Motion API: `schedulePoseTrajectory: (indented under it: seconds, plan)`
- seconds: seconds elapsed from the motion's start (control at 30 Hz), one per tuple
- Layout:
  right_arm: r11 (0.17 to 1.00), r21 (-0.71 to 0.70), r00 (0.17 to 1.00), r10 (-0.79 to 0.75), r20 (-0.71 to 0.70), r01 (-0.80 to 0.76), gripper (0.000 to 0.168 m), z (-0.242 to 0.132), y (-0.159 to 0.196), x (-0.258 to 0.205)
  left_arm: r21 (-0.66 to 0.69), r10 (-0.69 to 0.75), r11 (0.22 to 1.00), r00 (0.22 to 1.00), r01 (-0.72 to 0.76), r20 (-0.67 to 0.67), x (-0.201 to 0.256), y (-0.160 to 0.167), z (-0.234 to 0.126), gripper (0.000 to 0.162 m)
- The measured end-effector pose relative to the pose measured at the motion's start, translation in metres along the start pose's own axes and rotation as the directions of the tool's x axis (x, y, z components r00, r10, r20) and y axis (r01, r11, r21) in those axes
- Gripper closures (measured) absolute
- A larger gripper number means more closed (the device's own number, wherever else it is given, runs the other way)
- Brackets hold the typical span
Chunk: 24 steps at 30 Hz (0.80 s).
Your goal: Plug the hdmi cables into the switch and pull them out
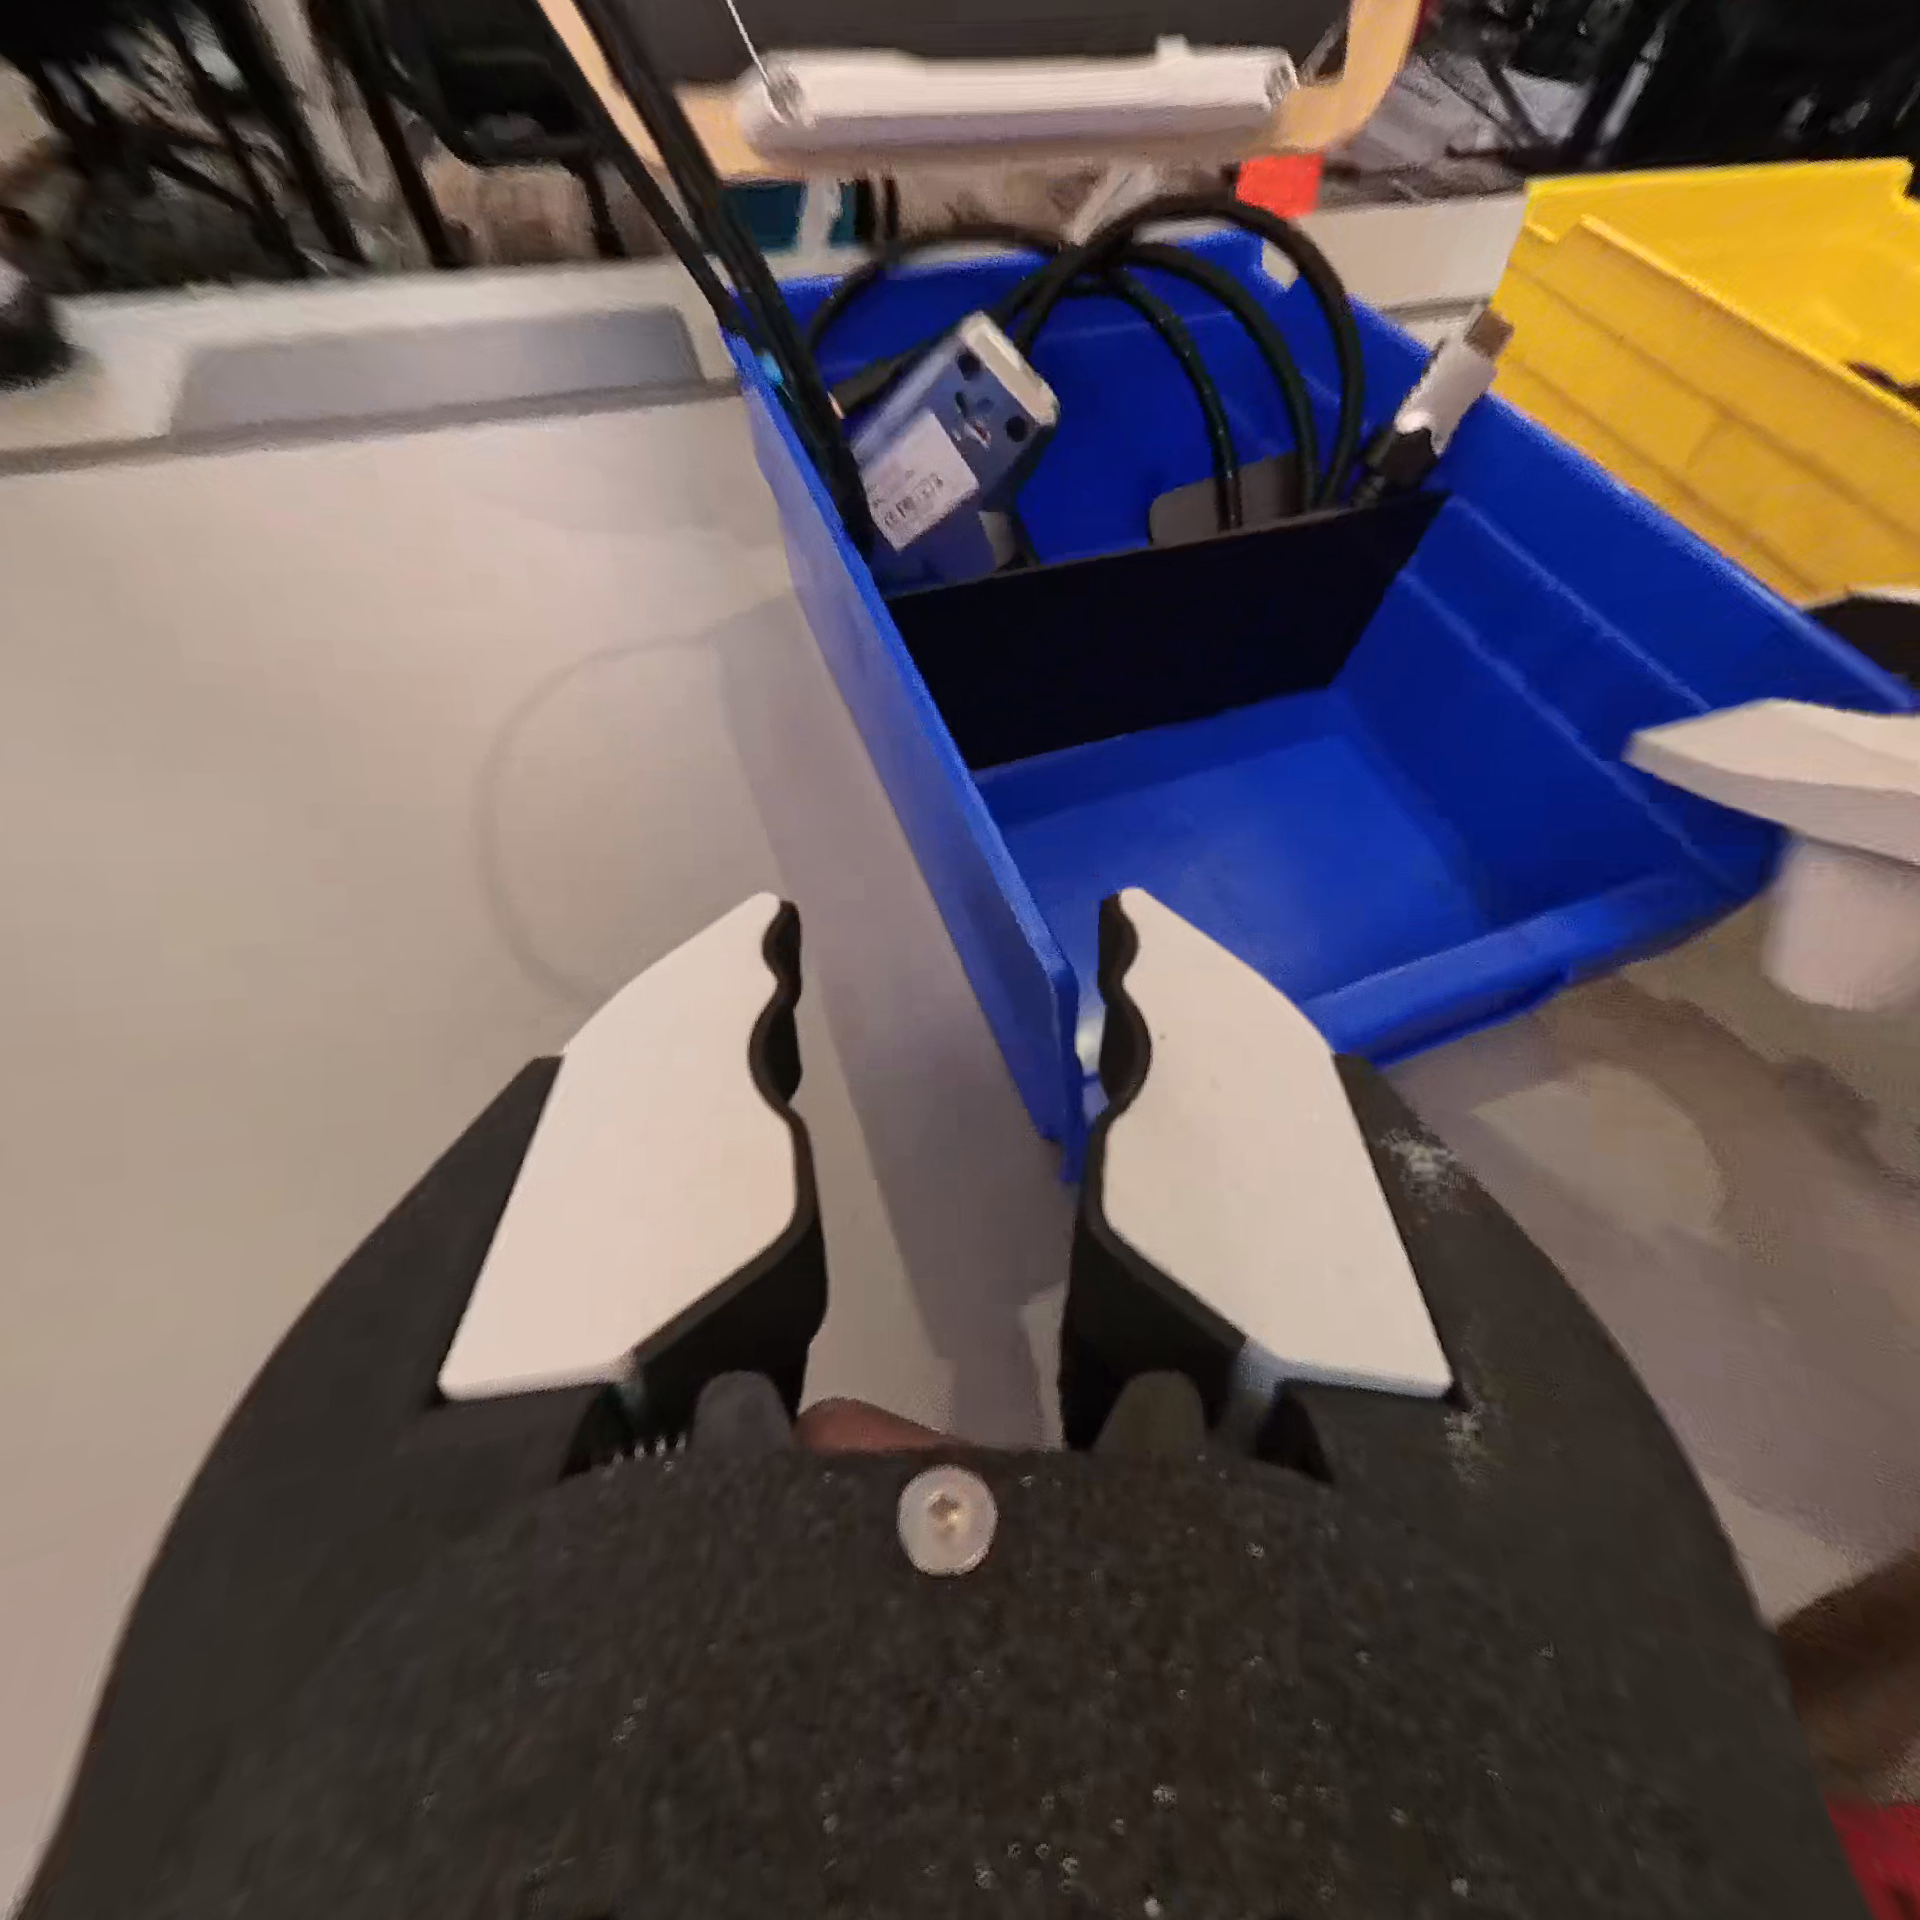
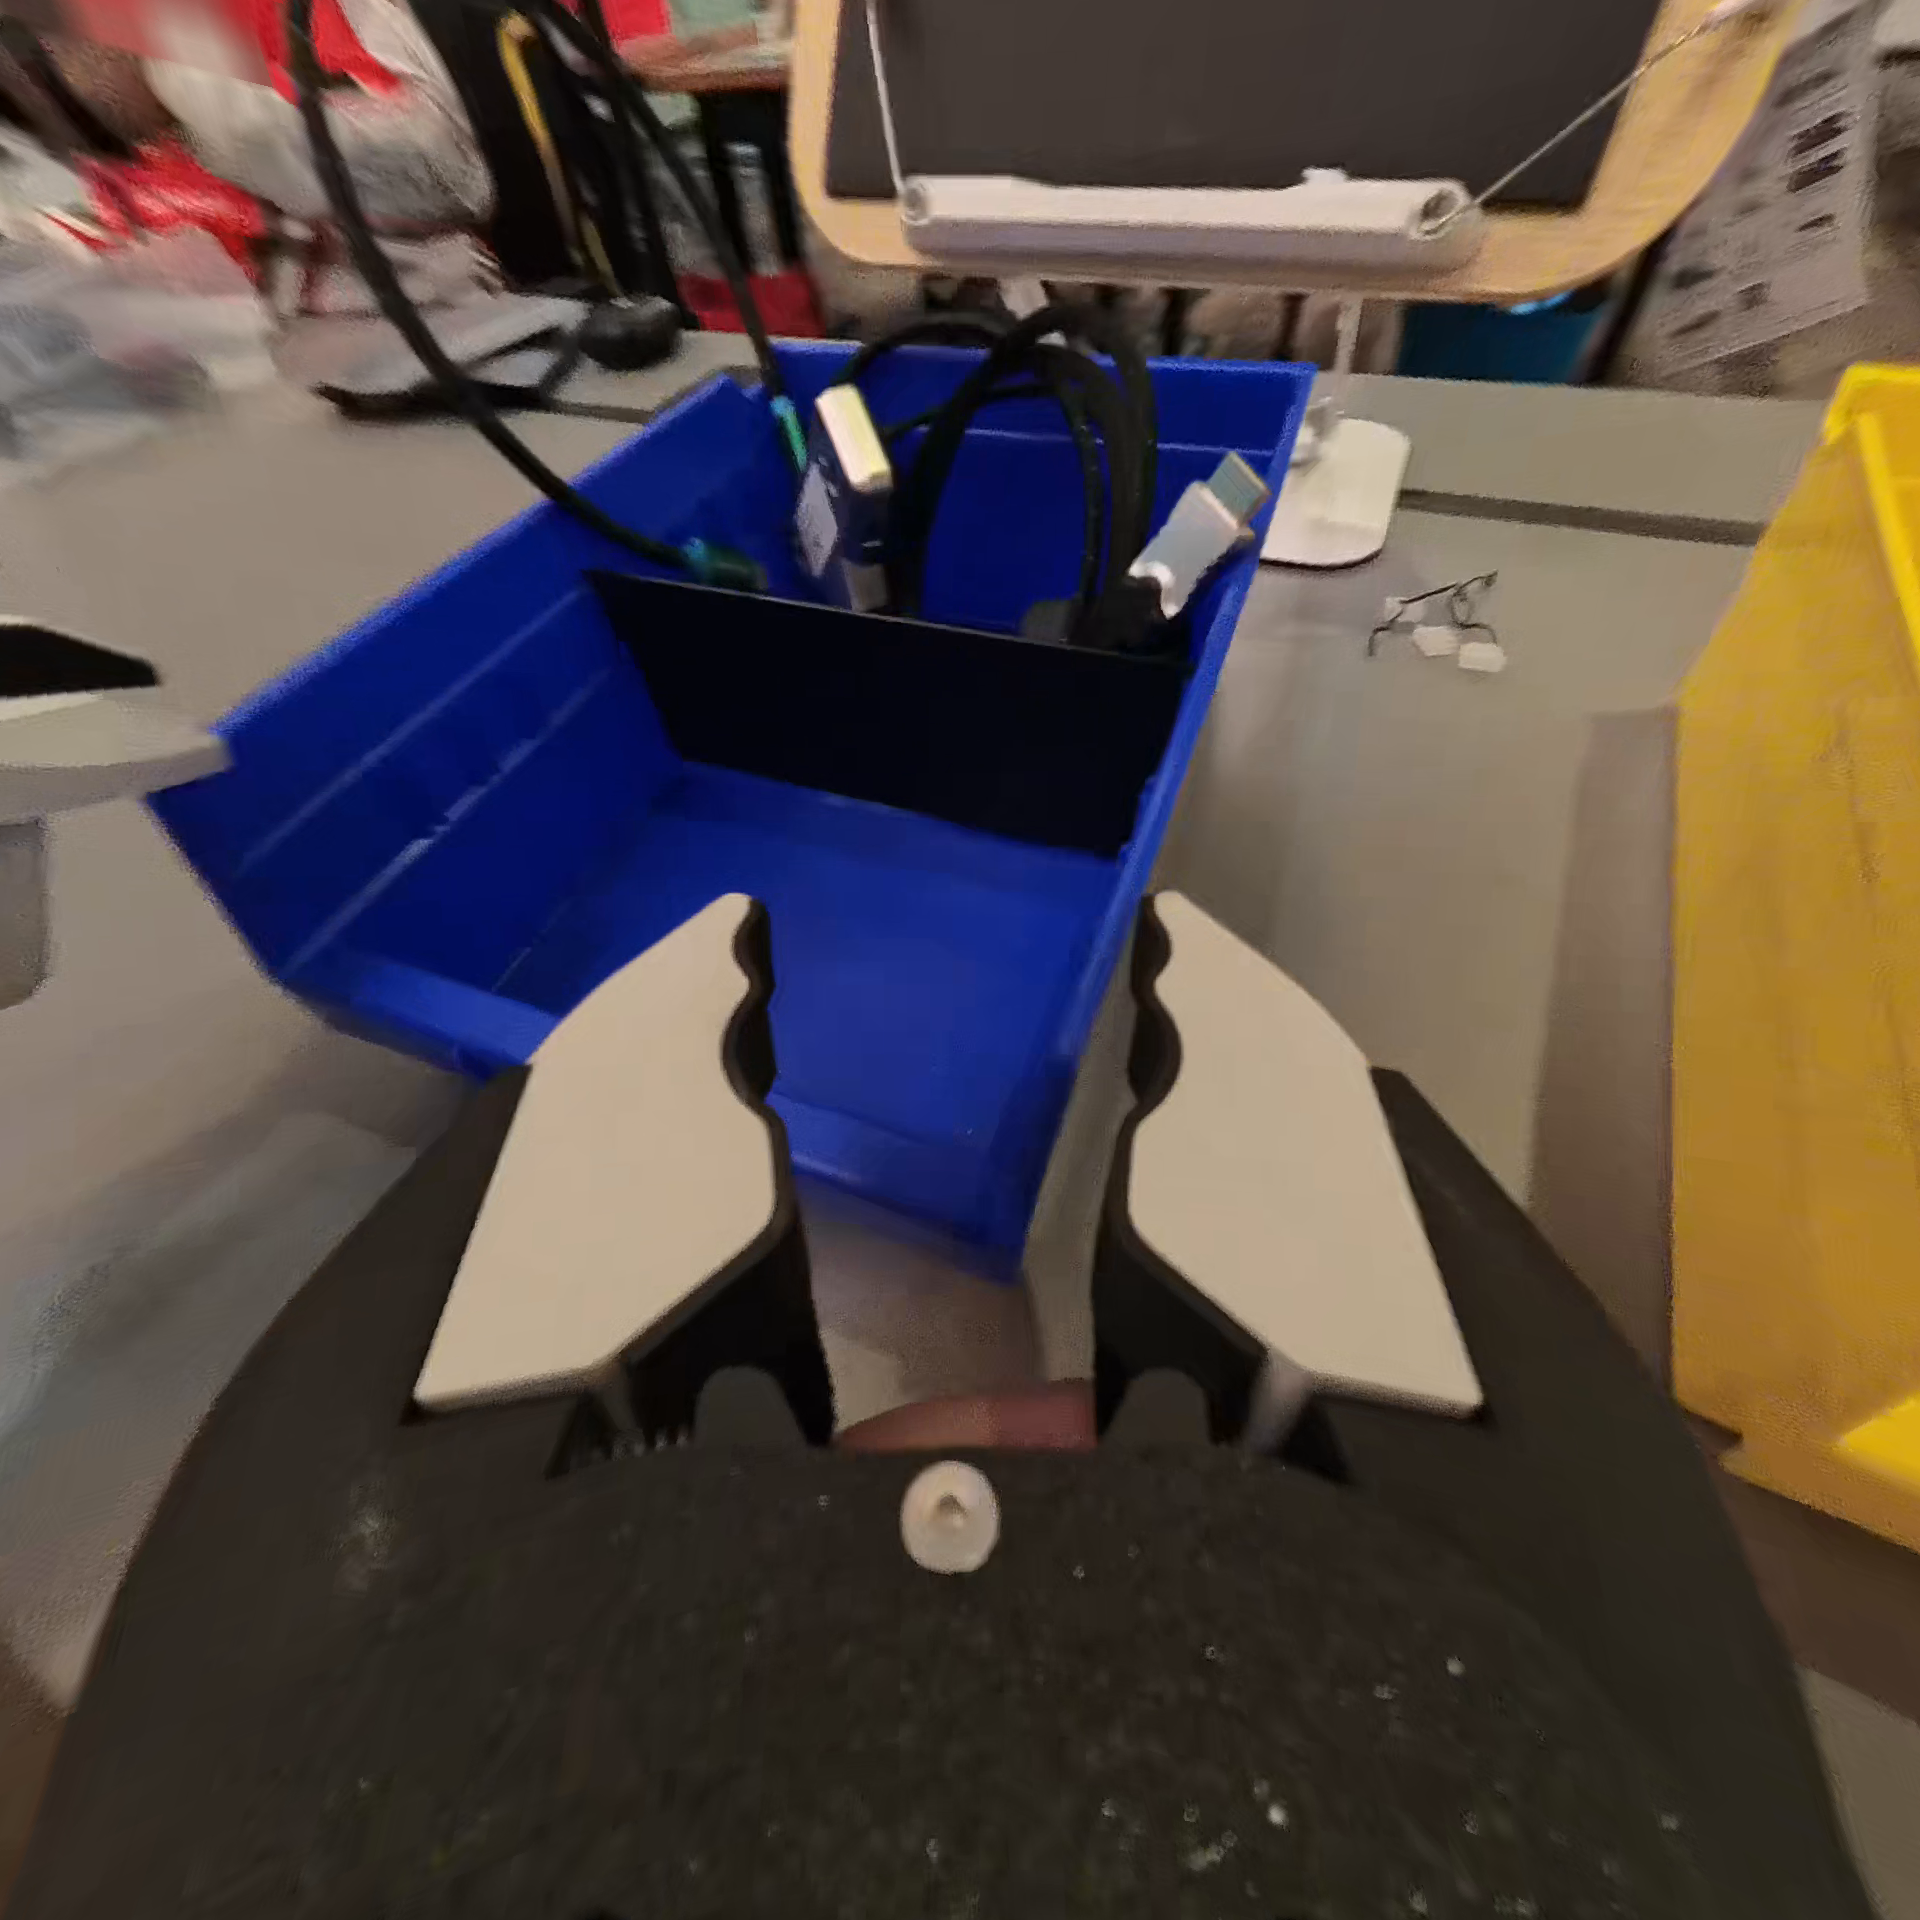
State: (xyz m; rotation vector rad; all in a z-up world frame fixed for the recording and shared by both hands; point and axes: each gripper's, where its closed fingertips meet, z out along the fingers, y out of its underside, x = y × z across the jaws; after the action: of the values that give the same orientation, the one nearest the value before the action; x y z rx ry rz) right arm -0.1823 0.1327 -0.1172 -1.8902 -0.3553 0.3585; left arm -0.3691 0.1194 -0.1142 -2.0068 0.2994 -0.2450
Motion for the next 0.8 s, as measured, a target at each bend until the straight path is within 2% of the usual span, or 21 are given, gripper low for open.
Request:
schedulePoseTrajectory:
  seconds: [0.1,0.2,0.23,0.3,0.33,0.37,0.43,0.63,0.8]
  plan:
    - [0.996,-0.036,0.979,-0.092,-0.184,0.087,0.103,0.021,0.002,0.011,-0.09,-0.096,0.992,0.993,0.089,-0.071,0.01,0.023,0.018,0.114]
    - [0.993,-0.087,0.941,-0.102,-0.323,0.078,0.13,0.025,0.004,0.031,-0.124,-0.109,0.988,0.988,0.095,-0.113,0.018,0.033,0.033,0.133]
    - [0.995,-0.087,0.934,-0.076,-0.349,0.048,0.131,0.024,0.005,0.037,-0.119,-0.119,0.987,0.985,0.104,-0.124,0.02,0.033,0.034,0.14]
    - [0.999,-0.049,0.945,0.002,-0.327,-0.019,0.139,0.025,0.008,0.039,-0.106,-0.093,0.991,0.991,0.083,-0.094,0.017,0.033,0.035,0.142]
    - [0.998,-0.028,0.966,0.04,-0.257,-0.049,0.157,0.029,0.008,0.03,-0.089,-0.059,0.995,0.997,0.054,-0.056,0.012,0.032,0.036,0.145]
    - [0.997,-0.026,0.963,0.064,-0.263,-0.074,0.16,0.029,0.009,0.03,-0.076,-0.015,0.997,1.0,0.013,-0.02,0.008,0.031,0.036,0.148]
    - [0.998,-0.062,0.95,0.004,-0.312,-0.025,0.165,0.03,0.008,0.029,-0.093,0.021,0.996,0.999,-0.018,0.03,0.001,0.031,0.035,0.152]
    - [0.994,-0.001,0.929,0.099,-0.356,-0.106,0.165,0.047,0.003,-0.021,0.013,0.06,0.998,0.984,-0.063,0.17,-0.059,0.015,0.007,0.16]
    - [0.995,0.098,0.956,0.058,-0.288,-0.031,0.165,0.085,-0.03,-0.092,0.085,0.01,0.996,0.961,-0.035,0.277,-0.138,0.007,-0.019,0.16]
